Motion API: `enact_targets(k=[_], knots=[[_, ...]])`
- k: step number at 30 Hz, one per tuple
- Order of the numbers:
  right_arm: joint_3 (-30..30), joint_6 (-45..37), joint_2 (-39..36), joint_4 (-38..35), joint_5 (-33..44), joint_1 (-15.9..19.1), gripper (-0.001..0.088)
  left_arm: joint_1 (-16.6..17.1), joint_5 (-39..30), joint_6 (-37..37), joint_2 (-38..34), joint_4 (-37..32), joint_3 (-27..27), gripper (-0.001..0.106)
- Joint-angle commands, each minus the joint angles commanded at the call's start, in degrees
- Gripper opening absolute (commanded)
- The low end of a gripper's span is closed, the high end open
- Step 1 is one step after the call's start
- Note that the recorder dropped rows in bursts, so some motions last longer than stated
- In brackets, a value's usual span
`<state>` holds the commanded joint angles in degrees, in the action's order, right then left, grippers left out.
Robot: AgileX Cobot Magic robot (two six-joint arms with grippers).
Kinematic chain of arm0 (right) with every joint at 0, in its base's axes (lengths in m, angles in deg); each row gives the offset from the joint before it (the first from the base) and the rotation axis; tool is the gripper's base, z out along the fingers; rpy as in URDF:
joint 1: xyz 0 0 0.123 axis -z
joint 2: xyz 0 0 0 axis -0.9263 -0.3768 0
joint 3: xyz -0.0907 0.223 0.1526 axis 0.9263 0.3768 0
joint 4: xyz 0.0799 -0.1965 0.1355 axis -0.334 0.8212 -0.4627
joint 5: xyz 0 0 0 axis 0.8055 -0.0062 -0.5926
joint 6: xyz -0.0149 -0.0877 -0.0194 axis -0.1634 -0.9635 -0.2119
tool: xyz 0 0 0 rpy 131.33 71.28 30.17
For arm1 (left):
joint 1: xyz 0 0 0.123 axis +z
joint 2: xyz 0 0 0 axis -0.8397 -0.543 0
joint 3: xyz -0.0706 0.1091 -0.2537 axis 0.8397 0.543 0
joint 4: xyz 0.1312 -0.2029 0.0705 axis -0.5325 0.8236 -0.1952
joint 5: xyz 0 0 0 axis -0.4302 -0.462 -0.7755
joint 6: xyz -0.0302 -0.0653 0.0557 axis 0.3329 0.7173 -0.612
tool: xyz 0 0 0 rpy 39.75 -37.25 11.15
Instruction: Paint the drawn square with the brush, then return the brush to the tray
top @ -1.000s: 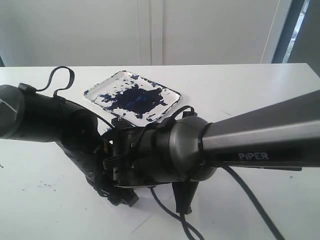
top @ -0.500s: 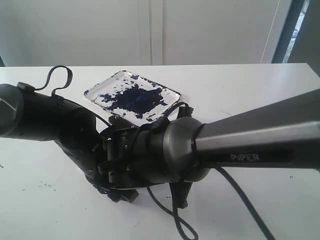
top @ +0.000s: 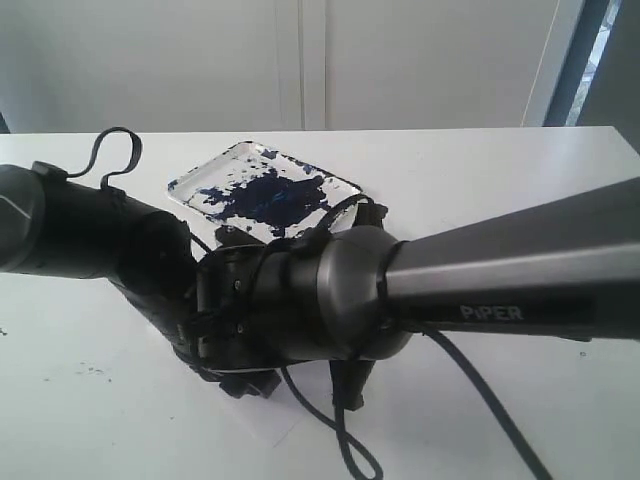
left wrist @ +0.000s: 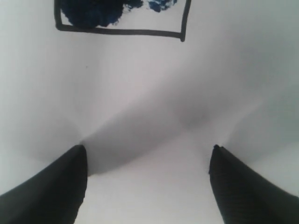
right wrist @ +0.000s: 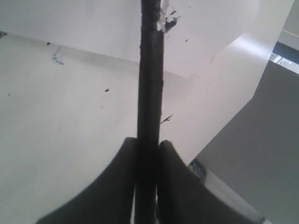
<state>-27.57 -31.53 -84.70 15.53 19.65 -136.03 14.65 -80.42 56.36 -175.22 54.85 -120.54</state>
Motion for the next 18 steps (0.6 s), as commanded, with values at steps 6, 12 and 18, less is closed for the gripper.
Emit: enact_targets(k=[6, 12, 18], knots=[[0.02, 0.36, 0.02, -0.22, 0.00, 0.00, 0.0000, 0.00, -0.11, -0.15, 0.00, 0.00, 0.00, 0.075], [0.02, -0.13, -0.19, -4.49, -0.58, 0.00, 0.0000, 0.00, -0.01, -0.14, 0.00, 0.00, 0.00, 0.075], [0.13, -3.98, -1.35, -6.66, 0.00, 0.78, 0.0000, 0.00, 0.31, 0.09, 0.00, -1.75, 0.00, 0.075]])
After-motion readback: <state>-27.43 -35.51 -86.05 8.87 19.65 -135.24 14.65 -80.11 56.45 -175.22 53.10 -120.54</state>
